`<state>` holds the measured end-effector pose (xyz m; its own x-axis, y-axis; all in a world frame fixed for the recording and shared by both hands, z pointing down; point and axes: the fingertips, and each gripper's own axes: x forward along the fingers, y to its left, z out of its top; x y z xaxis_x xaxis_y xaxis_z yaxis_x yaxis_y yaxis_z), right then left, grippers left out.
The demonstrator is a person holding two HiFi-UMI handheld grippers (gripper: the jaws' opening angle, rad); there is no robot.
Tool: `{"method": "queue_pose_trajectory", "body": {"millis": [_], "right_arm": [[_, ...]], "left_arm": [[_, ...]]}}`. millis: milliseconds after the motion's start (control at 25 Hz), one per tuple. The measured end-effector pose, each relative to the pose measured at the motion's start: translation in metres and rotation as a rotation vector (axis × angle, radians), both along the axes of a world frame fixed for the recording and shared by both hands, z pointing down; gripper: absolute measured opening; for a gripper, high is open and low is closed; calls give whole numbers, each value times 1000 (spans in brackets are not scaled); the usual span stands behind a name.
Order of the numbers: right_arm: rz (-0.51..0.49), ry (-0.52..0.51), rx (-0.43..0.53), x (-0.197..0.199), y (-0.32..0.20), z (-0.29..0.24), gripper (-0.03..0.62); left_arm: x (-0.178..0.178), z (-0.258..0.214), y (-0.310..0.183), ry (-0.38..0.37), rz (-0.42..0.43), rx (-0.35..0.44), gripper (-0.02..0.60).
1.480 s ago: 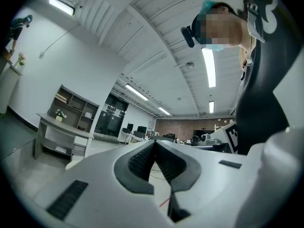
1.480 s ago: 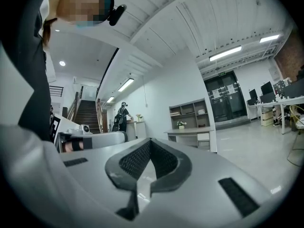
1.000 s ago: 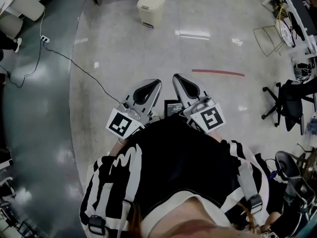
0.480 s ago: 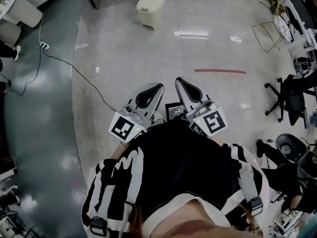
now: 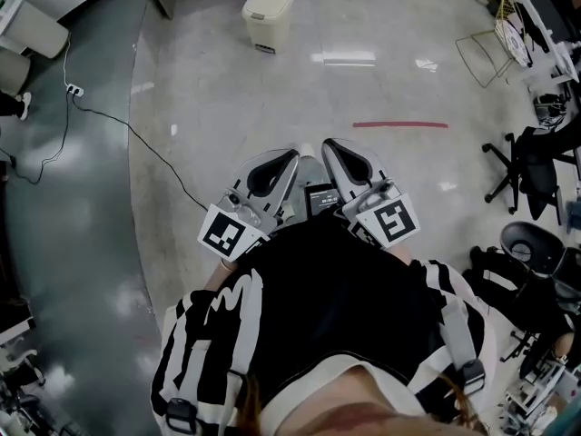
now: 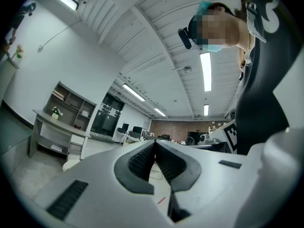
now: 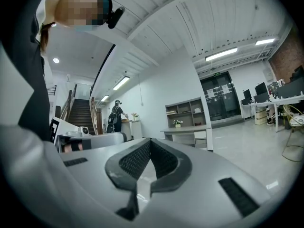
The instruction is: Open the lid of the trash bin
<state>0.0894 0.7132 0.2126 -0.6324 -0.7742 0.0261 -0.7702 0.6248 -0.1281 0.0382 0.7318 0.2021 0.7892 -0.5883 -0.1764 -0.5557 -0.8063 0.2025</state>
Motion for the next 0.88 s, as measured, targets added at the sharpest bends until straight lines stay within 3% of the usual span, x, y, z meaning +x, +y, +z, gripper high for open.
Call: {"method": "queue_pose_trajectory", "body": {"millis": [360, 880], "right_arm": [[-26, -15, -8, -5, -39, 2, 5], [-43, -17, 5, -2, -137, 1, 5]], "left_arm": [[-3, 1, -39, -13, -23, -6, 5], [-1, 4, -132, -40, -56, -2, 5]]}}
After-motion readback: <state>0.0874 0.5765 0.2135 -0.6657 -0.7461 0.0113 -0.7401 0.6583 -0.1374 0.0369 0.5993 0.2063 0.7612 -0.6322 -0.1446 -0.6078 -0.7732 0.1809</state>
